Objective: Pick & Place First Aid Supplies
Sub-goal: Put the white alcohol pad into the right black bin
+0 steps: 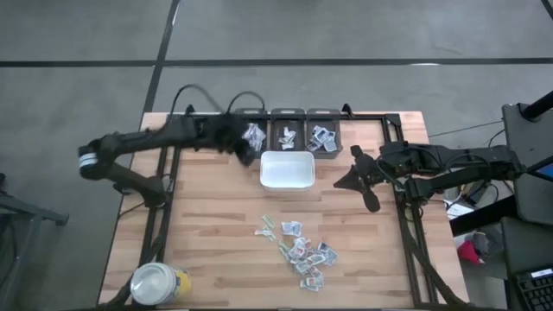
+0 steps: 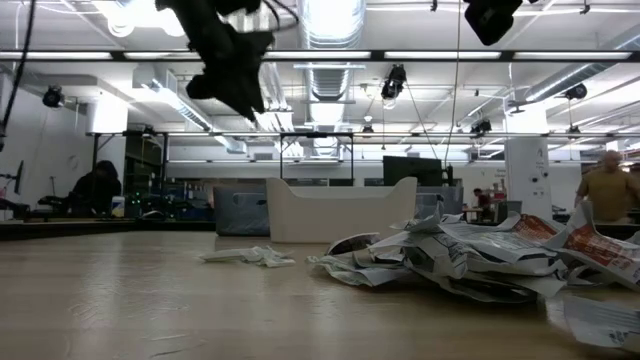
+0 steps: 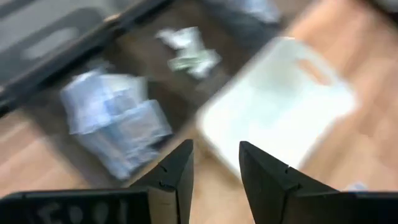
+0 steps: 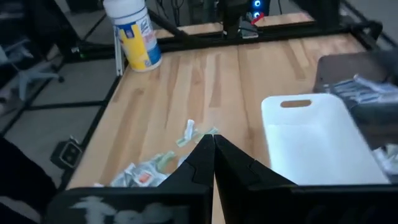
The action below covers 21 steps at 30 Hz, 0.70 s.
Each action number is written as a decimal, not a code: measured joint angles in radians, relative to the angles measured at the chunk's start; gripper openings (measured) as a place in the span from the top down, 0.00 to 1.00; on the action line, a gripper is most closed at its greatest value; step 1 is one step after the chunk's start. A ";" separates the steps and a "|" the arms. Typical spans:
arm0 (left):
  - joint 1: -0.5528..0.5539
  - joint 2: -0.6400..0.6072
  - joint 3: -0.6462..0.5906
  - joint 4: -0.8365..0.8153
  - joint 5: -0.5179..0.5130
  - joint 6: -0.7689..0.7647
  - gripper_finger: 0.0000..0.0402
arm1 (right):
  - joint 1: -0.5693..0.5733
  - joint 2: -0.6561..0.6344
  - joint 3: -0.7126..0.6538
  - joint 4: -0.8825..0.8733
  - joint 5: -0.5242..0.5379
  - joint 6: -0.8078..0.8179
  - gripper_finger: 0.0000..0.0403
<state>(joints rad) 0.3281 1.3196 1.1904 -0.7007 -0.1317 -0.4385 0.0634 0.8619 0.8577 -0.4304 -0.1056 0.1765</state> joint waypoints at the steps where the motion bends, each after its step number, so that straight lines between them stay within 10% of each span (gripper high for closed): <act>1: -0.034 -0.037 -0.045 0.051 0.000 0.000 0.70 | 0.003 0.004 0.000 0.000 -0.003 0.017 0.98; 21: -0.543 -0.477 -0.654 0.754 -0.270 -0.053 0.70 | 0.293 0.358 -0.002 0.000 -0.007 0.357 0.98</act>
<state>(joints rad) -0.2144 0.8431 0.5367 0.0534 -0.4016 -0.4911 0.3560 1.2203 0.8562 -0.4302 -0.1124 0.5334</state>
